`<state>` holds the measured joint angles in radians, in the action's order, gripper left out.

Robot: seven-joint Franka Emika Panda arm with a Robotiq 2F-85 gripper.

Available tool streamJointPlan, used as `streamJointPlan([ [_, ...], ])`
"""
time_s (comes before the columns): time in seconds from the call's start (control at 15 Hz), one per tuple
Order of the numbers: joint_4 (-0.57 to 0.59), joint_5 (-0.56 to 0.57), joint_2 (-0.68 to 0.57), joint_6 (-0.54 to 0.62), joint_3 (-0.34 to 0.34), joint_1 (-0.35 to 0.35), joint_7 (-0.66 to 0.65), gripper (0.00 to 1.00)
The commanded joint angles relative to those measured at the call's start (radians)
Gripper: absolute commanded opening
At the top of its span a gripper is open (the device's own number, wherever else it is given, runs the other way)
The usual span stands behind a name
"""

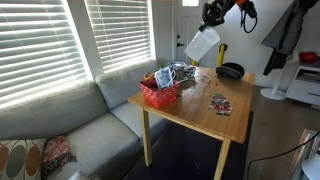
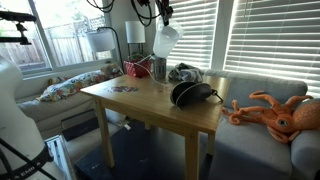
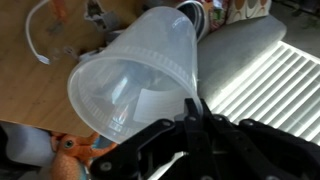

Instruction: Pick up the clear container and pour its contents onto the striped blue and white towel, put the clear container on the left side of the table

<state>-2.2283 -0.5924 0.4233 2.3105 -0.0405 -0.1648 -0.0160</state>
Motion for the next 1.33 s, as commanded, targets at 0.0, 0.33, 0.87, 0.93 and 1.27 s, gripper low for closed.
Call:
streamJointPlan([
  [0.0,-0.045,0.232,0.042,-0.052,-0.025,0.003,-0.23,0.01],
  [0.33,-0.044,0.415,0.023,-0.261,-0.06,0.021,-0.399,0.01],
  [0.87,-0.049,0.429,-0.01,-0.373,-0.067,0.084,-0.429,0.05],
  [0.93,-0.049,0.43,-0.012,-0.373,-0.067,0.084,-0.429,0.05],
  [1.27,-0.048,0.431,-0.012,-0.373,-0.067,0.084,-0.429,0.05],
])
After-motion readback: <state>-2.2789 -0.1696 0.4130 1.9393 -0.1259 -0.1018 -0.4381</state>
